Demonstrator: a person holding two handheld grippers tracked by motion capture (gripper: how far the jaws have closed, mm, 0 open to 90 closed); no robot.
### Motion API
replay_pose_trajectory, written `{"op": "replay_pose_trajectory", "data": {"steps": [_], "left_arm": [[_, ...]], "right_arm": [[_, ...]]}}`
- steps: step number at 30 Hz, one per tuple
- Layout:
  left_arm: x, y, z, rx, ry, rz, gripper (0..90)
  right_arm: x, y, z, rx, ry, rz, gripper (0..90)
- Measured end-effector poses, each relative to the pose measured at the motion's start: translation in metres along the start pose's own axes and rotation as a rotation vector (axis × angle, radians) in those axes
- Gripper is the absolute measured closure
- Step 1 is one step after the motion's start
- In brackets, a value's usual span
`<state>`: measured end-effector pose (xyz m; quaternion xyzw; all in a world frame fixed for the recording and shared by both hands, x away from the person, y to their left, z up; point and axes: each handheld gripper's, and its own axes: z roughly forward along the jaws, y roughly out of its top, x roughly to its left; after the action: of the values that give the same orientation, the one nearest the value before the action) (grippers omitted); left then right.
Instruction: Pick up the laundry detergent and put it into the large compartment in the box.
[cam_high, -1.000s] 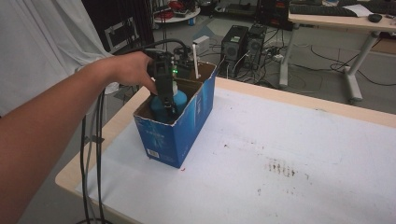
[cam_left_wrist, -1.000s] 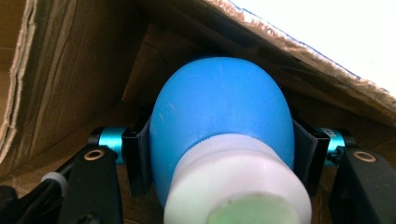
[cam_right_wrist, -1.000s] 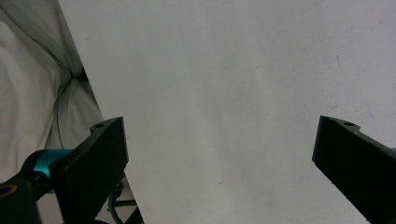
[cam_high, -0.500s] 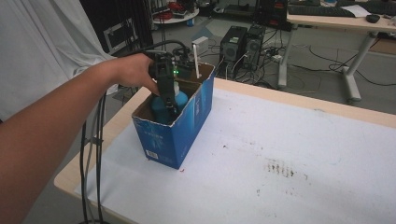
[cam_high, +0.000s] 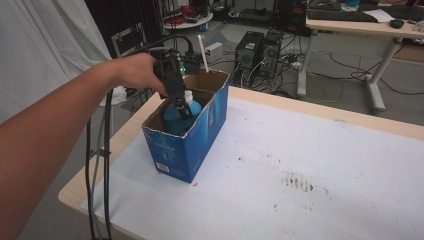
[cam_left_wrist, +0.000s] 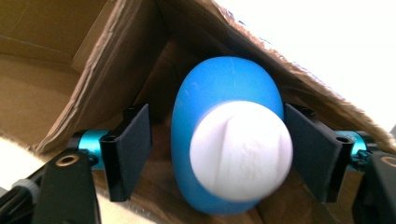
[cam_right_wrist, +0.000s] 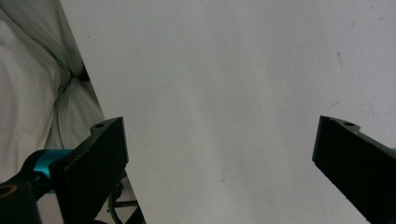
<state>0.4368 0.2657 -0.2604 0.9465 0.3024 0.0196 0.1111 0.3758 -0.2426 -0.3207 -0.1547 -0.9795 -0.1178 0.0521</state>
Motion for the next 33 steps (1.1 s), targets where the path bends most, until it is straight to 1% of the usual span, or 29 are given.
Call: {"op": "replay_pose_trajectory", "data": {"steps": [5,6,7,8,9,12,13,15,16,19,20,21,22,23,26,28,31,32,33], "left_arm": [[-0.002,0.000,-0.013,-0.023,0.011,-0.006,26.1],[-0.002,0.000,-0.013,-0.023,0.011,-0.006,26.1],[-0.003,0.001,-0.019,-0.028,0.015,-0.005,26.1],[-0.003,0.001,-0.019,-0.028,0.015,-0.005,26.1],[-0.005,0.002,-0.024,-0.039,0.023,-0.007,26.1],[-0.007,0.003,-0.033,-0.058,0.028,-0.006,26.1],[-0.008,0.004,-0.036,-0.059,0.032,-0.006,26.1],[-0.010,0.006,-0.041,-0.061,0.036,-0.003,26.1],[-0.010,0.006,-0.041,-0.061,0.036,-0.003,26.1],[-0.015,0.011,-0.053,-0.080,0.040,0.002,22.9],[-0.015,0.011,-0.053,-0.080,0.040,0.002,22.9],[-0.018,0.015,-0.061,-0.091,0.044,0.008,23.0],[-0.018,0.015,-0.061,-0.091,0.044,0.008,22.9],[-0.021,0.019,-0.068,-0.099,0.053,0.018,22.9],[-0.027,0.026,-0.077,-0.107,0.057,0.036,22.9],[-0.031,0.031,-0.082,-0.114,0.063,0.042,22.9],[-0.039,0.040,-0.086,-0.107,0.082,0.043,22.9],[-0.039,0.040,-0.086,-0.107,0.082,0.043,22.9],[-0.044,0.045,-0.086,-0.106,0.099,0.045,22.9]], "right_arm": [[0.001,0.000,-0.001,-0.003,-0.001,0.001,2.5],[0.001,0.000,-0.001,-0.002,-0.002,-0.004,2.5],[0.002,0.000,-0.001,-0.004,-0.003,-0.002,2.6],[0.002,0.000,-0.001,-0.004,-0.003,-0.002,2.6],[0.002,0.000,-0.001,-0.007,-0.003,-0.005,2.5],[0.002,0.000,-0.002,-0.012,-0.004,-0.008,2.5],[0.002,-0.001,-0.002,-0.013,-0.005,-0.003,2.6],[0.002,-0.001,-0.002,-0.015,-0.006,-0.007,2.6],[0.002,-0.001,-0.002,-0.015,-0.006,-0.007,2.6],[0.002,-0.002,-0.003,-0.021,-0.008,-0.005,2.5],[0.002,-0.002,-0.003,-0.021,-0.008,-0.005,2.5],[0.003,-0.002,-0.004,-0.023,-0.009,-0.004,2.6],[0.003,-0.002,-0.004,-0.024,-0.010,-0.004,2.5],[0.003,-0.003,-0.004,-0.027,-0.010,-0.004,2.6],[0.003,-0.003,-0.005,-0.029,-0.011,-0.003,2.5],[0.003,-0.004,-0.006,-0.032,-0.013,0.001,2.6],[0.003,-0.004,-0.006,-0.035,-0.013,-0.002,2.5],[0.003,-0.004,-0.007,-0.036,-0.013,-0.001,2.5],[0.004,-0.005,-0.007,-0.039,-0.013,0.000,2.5]]}}
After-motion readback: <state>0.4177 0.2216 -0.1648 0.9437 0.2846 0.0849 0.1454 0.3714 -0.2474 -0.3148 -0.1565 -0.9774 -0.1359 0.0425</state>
